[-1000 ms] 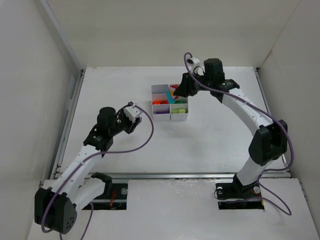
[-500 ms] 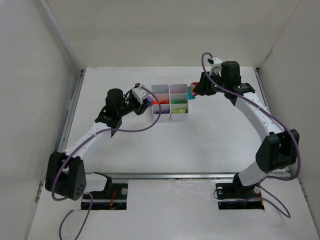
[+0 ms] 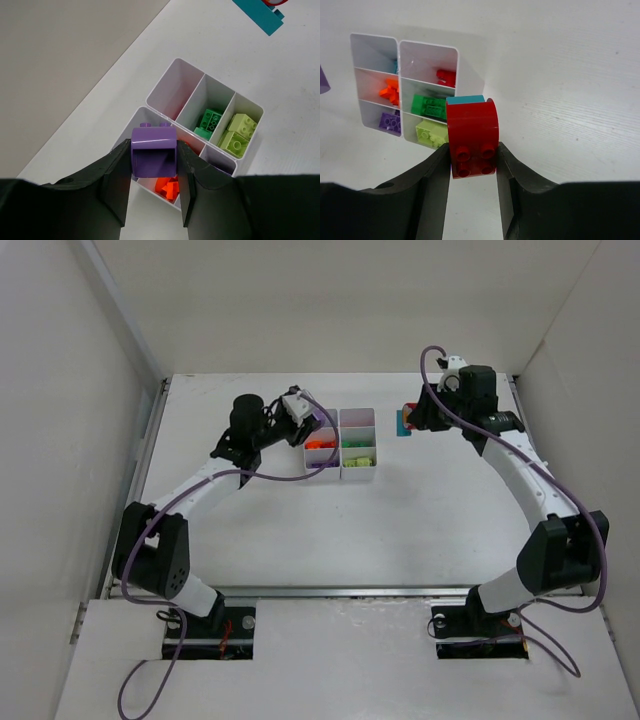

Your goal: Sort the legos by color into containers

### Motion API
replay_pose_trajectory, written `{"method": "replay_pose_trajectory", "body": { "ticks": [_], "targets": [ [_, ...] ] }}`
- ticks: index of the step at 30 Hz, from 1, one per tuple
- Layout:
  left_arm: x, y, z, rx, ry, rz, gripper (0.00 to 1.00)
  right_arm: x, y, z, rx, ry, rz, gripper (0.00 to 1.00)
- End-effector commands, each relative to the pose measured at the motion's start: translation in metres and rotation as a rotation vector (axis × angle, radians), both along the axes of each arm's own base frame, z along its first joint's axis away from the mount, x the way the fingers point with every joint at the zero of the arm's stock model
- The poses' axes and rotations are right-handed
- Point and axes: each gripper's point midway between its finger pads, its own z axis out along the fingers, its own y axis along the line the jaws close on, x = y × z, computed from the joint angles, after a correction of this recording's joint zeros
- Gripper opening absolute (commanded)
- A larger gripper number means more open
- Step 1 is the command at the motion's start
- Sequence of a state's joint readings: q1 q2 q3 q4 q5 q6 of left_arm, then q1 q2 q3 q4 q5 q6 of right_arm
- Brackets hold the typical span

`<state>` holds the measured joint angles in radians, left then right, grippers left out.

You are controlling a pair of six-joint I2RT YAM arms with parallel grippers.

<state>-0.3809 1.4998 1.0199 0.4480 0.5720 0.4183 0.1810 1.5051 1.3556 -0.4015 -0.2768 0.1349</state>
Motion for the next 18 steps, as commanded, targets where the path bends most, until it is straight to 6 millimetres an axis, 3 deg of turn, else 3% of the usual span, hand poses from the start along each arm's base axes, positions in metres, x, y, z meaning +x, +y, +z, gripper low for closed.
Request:
{"method": "replay_pose_trajectory", "body": {
  "ticks": [1,18],
  "targets": [
    [0.0046,-0.0114,0.0395,-0.045,-0.109,-0.04,0.0,-0.0006,-0.0132,0.0069,-0.018,-0.024,-0.048,0.0],
    [0.0051,-0.0155,0.0393,-0.055,-0.095,-0.038,0.0,0.0004,-0.0203,0.0064,-0.047,-0.022,-0.077,0.0]
  ]
}}
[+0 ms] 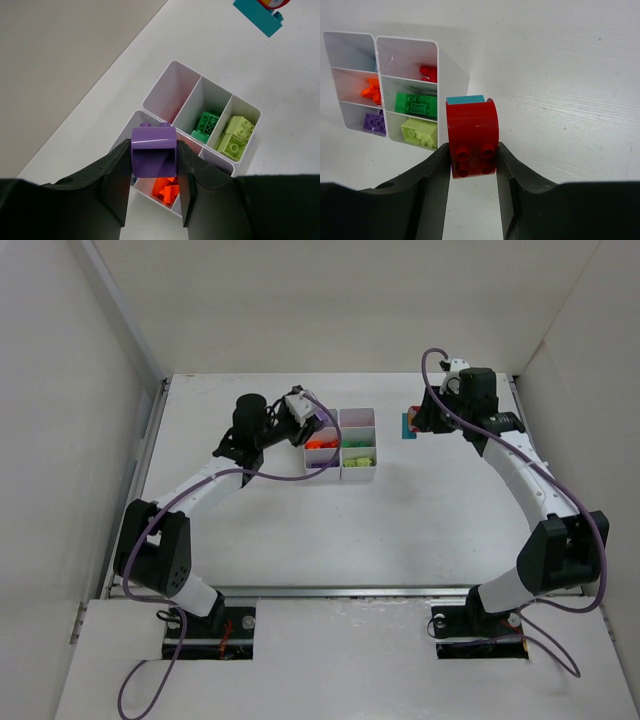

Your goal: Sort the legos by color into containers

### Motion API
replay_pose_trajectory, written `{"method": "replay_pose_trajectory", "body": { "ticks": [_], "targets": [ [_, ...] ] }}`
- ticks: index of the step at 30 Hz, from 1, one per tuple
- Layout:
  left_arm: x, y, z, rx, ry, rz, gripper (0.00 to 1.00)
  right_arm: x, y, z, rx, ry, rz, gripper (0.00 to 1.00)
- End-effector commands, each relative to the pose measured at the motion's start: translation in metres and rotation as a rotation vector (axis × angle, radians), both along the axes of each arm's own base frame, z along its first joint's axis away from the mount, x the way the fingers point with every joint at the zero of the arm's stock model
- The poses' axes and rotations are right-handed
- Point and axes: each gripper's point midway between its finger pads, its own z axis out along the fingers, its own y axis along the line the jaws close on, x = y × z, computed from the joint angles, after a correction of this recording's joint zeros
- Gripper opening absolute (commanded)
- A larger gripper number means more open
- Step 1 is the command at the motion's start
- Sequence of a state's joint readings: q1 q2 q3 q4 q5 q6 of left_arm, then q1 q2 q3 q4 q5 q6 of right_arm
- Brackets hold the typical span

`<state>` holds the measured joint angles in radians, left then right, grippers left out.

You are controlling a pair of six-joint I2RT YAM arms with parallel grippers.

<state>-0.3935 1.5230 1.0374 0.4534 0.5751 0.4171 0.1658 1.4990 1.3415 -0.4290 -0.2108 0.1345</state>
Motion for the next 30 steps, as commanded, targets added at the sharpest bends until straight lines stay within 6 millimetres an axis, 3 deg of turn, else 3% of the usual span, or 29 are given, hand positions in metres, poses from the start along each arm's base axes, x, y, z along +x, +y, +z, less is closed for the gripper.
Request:
{"method": "replay_pose_trajectory", "body": {
  "ticks": [1,9,12,13,15,21,30],
  "targets": [
    [0.005,-0.006,0.04,-0.054,-0.096,-0.01,0.0,0.001,-0.002,0.017,-0.008,-0.051,-0.005,0.0],
    [0.015,-0.005,0.041,-0.046,-0.107,0.022,0.0,0.002,-0.002,0.021,-0.006,-0.06,-0.005,0.0],
    [0.022,-0.005,0.044,-0.051,-0.123,0.035,0.0,0.012,0.0,0.031,-0.002,-0.087,-0.006,0.0],
    [0.023,-0.006,0.051,-0.057,-0.135,0.035,0.0,0.015,0.003,0.043,0.011,-0.117,0.006,0.0],
    [0.031,-0.006,0.051,-0.063,-0.125,0.059,0.0,0.021,0.006,0.039,0.021,-0.102,0.009,0.0],
    [0.044,-0.008,0.07,-0.106,-0.131,0.089,0.0,0.036,0.012,0.053,0.043,-0.127,0.022,0.0],
    [0.063,-0.007,0.075,-0.142,-0.114,0.129,0.0,0.052,0.02,0.075,0.074,-0.184,0.045,0.0]
  ]
}}
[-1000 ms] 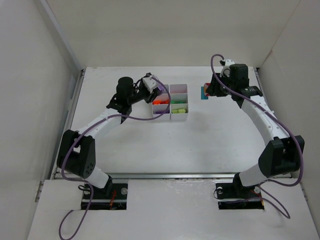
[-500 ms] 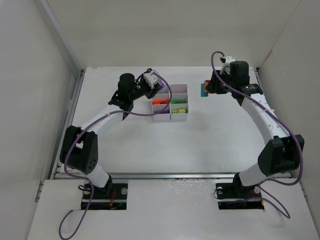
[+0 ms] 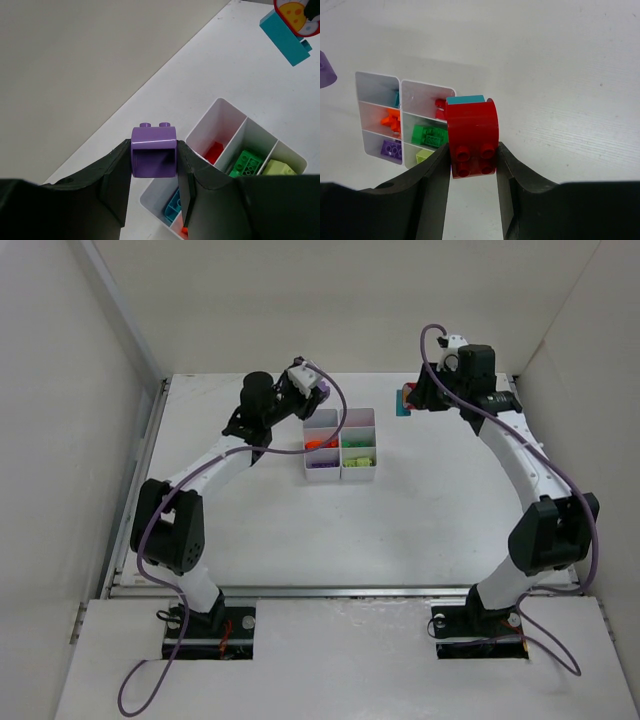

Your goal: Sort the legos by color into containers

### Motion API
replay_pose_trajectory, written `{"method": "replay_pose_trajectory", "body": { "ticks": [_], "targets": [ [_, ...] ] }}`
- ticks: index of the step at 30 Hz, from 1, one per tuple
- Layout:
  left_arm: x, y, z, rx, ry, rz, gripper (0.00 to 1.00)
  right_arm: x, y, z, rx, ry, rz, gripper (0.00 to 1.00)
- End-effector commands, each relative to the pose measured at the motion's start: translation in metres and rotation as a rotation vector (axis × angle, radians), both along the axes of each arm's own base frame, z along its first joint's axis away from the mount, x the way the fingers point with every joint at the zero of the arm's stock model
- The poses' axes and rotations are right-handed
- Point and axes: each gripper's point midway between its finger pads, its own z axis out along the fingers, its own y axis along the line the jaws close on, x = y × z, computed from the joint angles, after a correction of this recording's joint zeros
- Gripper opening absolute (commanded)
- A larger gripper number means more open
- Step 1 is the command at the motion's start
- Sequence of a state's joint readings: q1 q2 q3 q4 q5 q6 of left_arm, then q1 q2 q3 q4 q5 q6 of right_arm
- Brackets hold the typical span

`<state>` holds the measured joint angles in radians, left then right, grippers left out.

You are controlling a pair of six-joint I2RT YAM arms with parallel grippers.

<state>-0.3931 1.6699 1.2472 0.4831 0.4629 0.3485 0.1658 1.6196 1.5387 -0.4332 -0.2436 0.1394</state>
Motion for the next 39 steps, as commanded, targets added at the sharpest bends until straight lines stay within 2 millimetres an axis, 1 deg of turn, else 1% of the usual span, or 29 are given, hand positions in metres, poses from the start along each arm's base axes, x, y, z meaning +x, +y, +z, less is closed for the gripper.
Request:
{"method": "replay_pose_trajectory", "body": {
  "ticks": [1,2,3,4,5,7,8,9,10,11,12,15,16,18,19,20,21,23,24,27,28,31,32,34,35,36,37,38,39],
  "targets": [
    [0.009,-0.002,0.041,-0.071,-0.081,0.011,0.0,0.017,0.008,0.041,0.042,-0.117,0.019,0.0],
    [0.011,-0.003,0.043,-0.073,-0.084,0.011,0.0,0.019,0.008,0.036,0.033,-0.111,0.022,0.0],
    [0.011,-0.003,0.043,-0.073,-0.084,0.011,0.0,0.021,0.009,0.038,0.034,-0.123,0.022,0.0],
    [0.018,0.002,0.045,-0.076,-0.094,0.032,0.0,0.023,0.009,0.042,0.037,-0.141,0.023,0.0],
    [0.022,0.004,0.046,-0.077,-0.096,0.051,0.0,0.026,0.009,0.039,0.037,-0.139,0.023,0.0],
    [0.026,0.004,0.045,-0.077,-0.096,0.06,0.0,0.031,0.01,0.046,0.033,-0.164,0.026,0.0],
    [0.026,0.004,0.045,-0.077,-0.096,0.06,0.0,0.033,0.01,0.04,0.031,-0.154,0.026,0.0],
    [0.026,0.004,0.051,-0.081,-0.106,0.06,0.0,0.034,0.01,0.046,0.033,-0.166,0.026,0.0],
    [0.029,0.008,0.051,-0.081,-0.106,0.069,0.0,0.038,0.011,0.042,0.033,-0.163,0.026,0.0],
    [0.031,0.007,0.05,-0.081,-0.106,0.069,0.0,0.038,0.011,0.047,0.034,-0.173,0.027,0.0],
    [0.031,0.007,0.05,-0.088,-0.099,0.069,0.0,0.04,0.013,0.041,0.036,-0.161,0.035,0.0],
    [0.03,0.006,0.05,-0.108,-0.079,0.069,0.0,0.043,0.017,0.04,0.045,-0.157,0.056,0.0],
    [0.03,0.006,0.05,-0.108,-0.079,0.069,0.0,0.043,0.017,0.04,0.045,-0.157,0.056,0.0],
    [0.03,0.008,0.041,-0.101,-0.063,0.079,0.0,0.043,0.019,0.04,0.049,-0.157,0.064,0.0],
    [0.032,0.014,0.046,-0.105,-0.072,0.097,0.0,0.042,0.021,0.04,0.054,-0.156,0.074,0.0],
    [0.033,0.015,0.046,-0.105,-0.072,0.106,0.0,0.042,0.021,0.04,0.054,-0.156,0.074,0.0],
    [0.035,0.02,0.041,-0.1,-0.063,0.116,0.0,0.042,0.021,0.04,0.054,-0.156,0.074,0.0],
    [0.035,0.02,0.041,-0.1,-0.063,0.116,0.0,0.041,0.019,0.038,0.049,-0.148,0.065,0.0],
    [0.036,0.021,0.041,-0.1,-0.063,0.125,0.0,0.041,0.019,0.033,0.047,-0.137,0.065,0.0],
    [0.035,0.021,0.04,-0.107,-0.057,0.125,0.0,0.039,0.017,0.033,0.043,-0.136,0.056,0.0],
    [0.035,0.021,0.04,-0.107,-0.057,0.125,0.0,0.037,0.016,0.039,0.044,-0.148,0.056,0.0],
    [0.035,0.021,0.04,-0.114,-0.05,0.125,0.0,0.033,0.014,0.031,0.036,-0.131,0.044,0.0],
    [0.035,0.021,0.04,-0.114,-0.05,0.125,0.0,0.031,0.013,0.036,0.038,-0.141,0.044,0.0],
    [0.033,0.021,0.045,-0.118,-0.059,0.125,0.0,0.031,0.011,0.031,0.025,-0.137,0.04,0.0],
    [0.031,0.023,0.044,-0.11,-0.062,0.125,0.0,0.028,0.011,0.032,0.025,-0.137,0.04,0.0],
    [0.03,0.023,0.037,-0.104,-0.05,0.126,0.0,0.026,0.009,0.03,0.021,-0.133,0.032,0.0],
    [0.028,0.024,0.043,-0.108,-0.059,0.125,0.0,0.024,0.009,0.027,0.019,-0.122,0.032,0.0],
    [0.025,0.025,0.042,-0.107,-0.057,0.125,0.0,0.022,0.007,0.026,0.014,-0.12,0.023,0.0],
    [0.025,0.027,0.034,-0.1,-0.042,0.137,0.0,0.019,0.006,0.018,0.011,-0.096,0.023,0.0]
  ]
}}
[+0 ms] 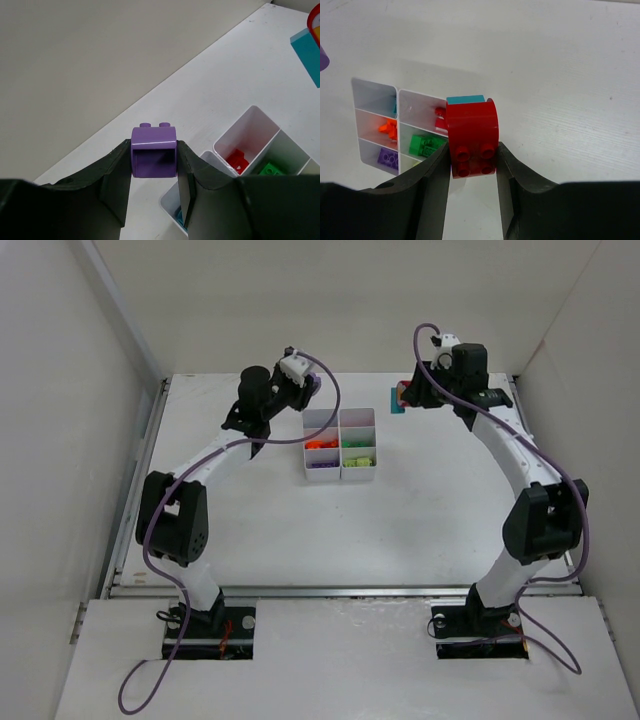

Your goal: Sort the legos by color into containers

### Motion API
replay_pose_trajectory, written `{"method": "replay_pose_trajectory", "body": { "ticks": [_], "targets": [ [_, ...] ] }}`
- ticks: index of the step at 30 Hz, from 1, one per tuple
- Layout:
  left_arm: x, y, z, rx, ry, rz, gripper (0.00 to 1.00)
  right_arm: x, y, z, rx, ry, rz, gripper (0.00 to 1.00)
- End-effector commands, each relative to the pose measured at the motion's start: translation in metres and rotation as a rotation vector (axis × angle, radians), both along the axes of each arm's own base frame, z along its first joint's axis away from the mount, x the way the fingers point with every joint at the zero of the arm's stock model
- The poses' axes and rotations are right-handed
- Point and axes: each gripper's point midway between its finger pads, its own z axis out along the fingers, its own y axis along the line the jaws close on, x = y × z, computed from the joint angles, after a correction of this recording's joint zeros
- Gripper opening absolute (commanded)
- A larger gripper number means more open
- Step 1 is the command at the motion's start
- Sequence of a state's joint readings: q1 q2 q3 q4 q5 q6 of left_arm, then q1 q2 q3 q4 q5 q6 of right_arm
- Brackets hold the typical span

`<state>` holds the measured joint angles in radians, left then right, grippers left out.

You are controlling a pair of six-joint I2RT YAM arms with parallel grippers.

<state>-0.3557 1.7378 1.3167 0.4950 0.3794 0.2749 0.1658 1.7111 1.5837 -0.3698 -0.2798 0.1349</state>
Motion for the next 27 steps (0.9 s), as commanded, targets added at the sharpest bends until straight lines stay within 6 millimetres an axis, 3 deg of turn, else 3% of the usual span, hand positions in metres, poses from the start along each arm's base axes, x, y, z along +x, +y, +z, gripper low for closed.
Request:
{"method": "replay_pose_trajectory", "body": {
  "ticks": [1,7,13,18,19,23,24,26,27],
  "targets": [
    [-0.011,0.007,0.035,-0.043,-0.083,0.014,0.0,-0.01,-0.005,0.03,-0.005,-0.076,-0.011,0.0],
    [-0.023,0.013,0.034,-0.041,-0.078,0.024,0.0,-0.034,-0.014,-0.002,-0.036,0.008,-0.04,0.0],
    [-0.036,0.016,0.031,-0.042,-0.055,0.015,0.0,-0.057,-0.022,-0.001,-0.034,0.008,-0.073,0.0],
    [-0.046,0.019,0.018,-0.035,-0.011,0.015,0.0,-0.071,-0.021,-0.013,-0.008,0.047,-0.077,0.0],
    [-0.049,0.02,0.024,-0.039,-0.023,0.015,0.0,-0.072,-0.021,-0.01,0.005,0.038,-0.083,0.0],
    [-0.058,0.024,0.01,-0.024,0.018,0.016,0.0,-0.081,-0.022,-0.012,0.022,0.041,-0.092,0.0],
    [-0.06,0.024,0.015,-0.028,0.007,0.016,0.0,-0.081,-0.022,-0.012,0.022,0.041,-0.092,0.0],
    [-0.065,0.026,0.002,-0.012,0.048,0.016,0.0,-0.082,-0.017,-0.012,0.03,0.046,-0.086,0.0],
    [-0.066,0.027,0.007,-0.008,0.032,0.015,0.0,-0.084,-0.015,-0.016,0.023,0.053,-0.087,0.0]
  ]
}}
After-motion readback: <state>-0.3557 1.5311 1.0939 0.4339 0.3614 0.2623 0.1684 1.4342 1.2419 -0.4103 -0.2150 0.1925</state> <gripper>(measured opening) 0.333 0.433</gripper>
